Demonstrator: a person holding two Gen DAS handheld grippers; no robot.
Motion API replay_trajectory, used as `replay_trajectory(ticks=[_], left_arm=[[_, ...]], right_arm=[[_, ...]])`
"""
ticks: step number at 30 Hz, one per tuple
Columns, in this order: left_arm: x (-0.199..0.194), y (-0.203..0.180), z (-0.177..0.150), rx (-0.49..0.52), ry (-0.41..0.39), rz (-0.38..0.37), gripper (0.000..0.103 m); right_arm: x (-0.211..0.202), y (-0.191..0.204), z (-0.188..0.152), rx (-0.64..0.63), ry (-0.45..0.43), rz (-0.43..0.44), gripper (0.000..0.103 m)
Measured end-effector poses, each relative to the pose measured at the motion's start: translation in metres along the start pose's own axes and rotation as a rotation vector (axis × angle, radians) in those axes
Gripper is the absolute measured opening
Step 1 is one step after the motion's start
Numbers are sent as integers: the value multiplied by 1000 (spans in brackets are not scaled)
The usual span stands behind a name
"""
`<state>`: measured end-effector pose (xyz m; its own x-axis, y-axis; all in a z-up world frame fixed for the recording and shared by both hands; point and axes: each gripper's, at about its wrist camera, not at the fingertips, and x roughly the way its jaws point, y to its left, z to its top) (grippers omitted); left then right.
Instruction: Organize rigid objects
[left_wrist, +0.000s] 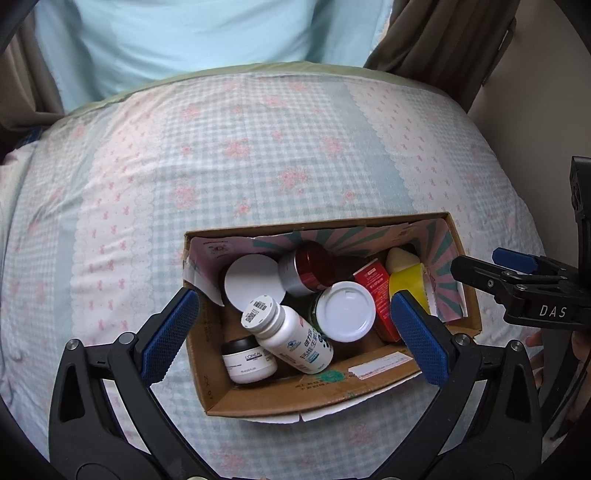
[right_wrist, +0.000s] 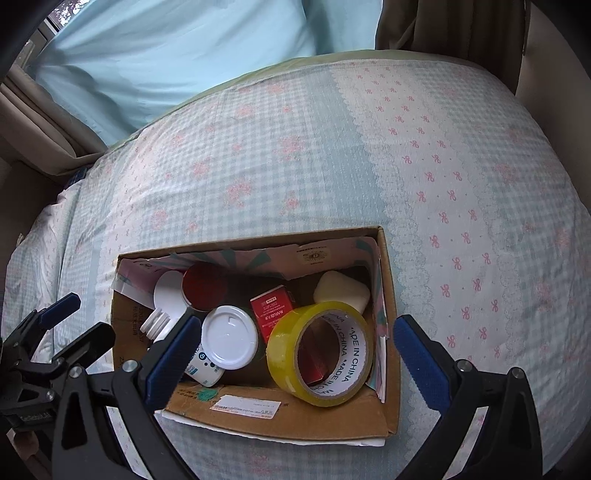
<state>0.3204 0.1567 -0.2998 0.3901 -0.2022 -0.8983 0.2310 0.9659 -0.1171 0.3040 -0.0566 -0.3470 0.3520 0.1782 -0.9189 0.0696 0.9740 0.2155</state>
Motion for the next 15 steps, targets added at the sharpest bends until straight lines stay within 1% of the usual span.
replay_trajectory(ticks=[4,7,11,15], left_arm=[[-45,-14,1,-23,-37,18,103],[-98,-26,3,-46,-94,26,103],[-178,-45,4,-58,-181,51,103],[-256,-68,-2,-63,-288,79,103]], right_arm=[[-38,-1,-4,-17,-28,16,103],[-81,1,-10,-40,-62,21,103],[-154,7,-18,-72,-122,13,103],[-239,12,-24,-106,-240,-25,103]])
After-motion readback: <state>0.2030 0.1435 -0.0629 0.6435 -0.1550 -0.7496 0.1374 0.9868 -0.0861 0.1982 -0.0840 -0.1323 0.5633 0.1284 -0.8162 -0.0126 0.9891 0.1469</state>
